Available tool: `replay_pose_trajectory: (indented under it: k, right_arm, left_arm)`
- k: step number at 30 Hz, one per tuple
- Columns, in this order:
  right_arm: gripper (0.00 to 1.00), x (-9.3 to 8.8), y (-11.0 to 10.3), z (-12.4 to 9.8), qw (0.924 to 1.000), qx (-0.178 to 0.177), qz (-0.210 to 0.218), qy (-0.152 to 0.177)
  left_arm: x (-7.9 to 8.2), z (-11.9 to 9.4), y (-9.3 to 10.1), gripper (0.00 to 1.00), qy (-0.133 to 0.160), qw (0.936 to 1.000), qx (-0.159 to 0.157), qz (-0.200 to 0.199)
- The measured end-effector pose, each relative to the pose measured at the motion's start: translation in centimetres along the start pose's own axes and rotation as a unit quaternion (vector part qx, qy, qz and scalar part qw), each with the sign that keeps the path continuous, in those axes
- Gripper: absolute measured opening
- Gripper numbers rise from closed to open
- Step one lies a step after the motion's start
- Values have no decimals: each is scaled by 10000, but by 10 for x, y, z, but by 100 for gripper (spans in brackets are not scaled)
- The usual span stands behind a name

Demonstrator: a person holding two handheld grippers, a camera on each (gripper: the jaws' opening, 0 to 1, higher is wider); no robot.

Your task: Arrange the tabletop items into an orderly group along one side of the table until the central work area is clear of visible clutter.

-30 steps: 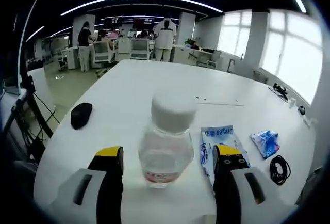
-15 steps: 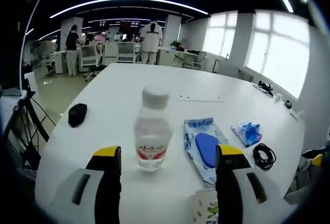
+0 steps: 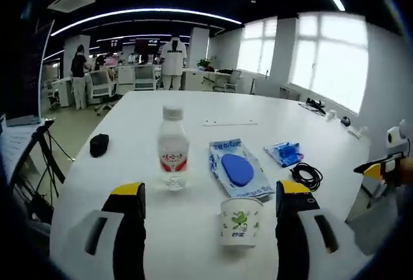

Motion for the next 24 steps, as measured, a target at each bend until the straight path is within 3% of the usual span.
replay_pose_trajectory:
  k: [5, 8, 10, 14, 24]
  right_arm:
    - [65, -2, -3, 2, 10000, 43, -5, -53]
    - [65, -3, -3, 4, 9999, 70, -4, -78]
    - [65, -3, -3, 5, 9999, 84, -1, -83]
    - [65, -2, -3, 6, 9999, 127, -37, -66]
    - [65, -3, -10, 13, 9995, 247, -101, -158]
  left_arm:
    - [-14, -24, 21, 87, 79, 9999, -109, 63]
    - [-18, -35, 33, 84, 528, 9985, -92, 148]
    - [-24, -40, 36, 88, 524, 9986, -44, 69]
    - [-30, -46, 35, 87, 311, 9994, 104, 108]
    - [-17, -60, 26, 85, 459, 9981, 261, 313]
Point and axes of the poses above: the point that each gripper's makers call its tool centre point, and the gripper's own axes: z roughly forward along the fingers, y roughly to its right, x roughly out of its top, the point moved 7 cm from there along -z, roughly backward along the fingers
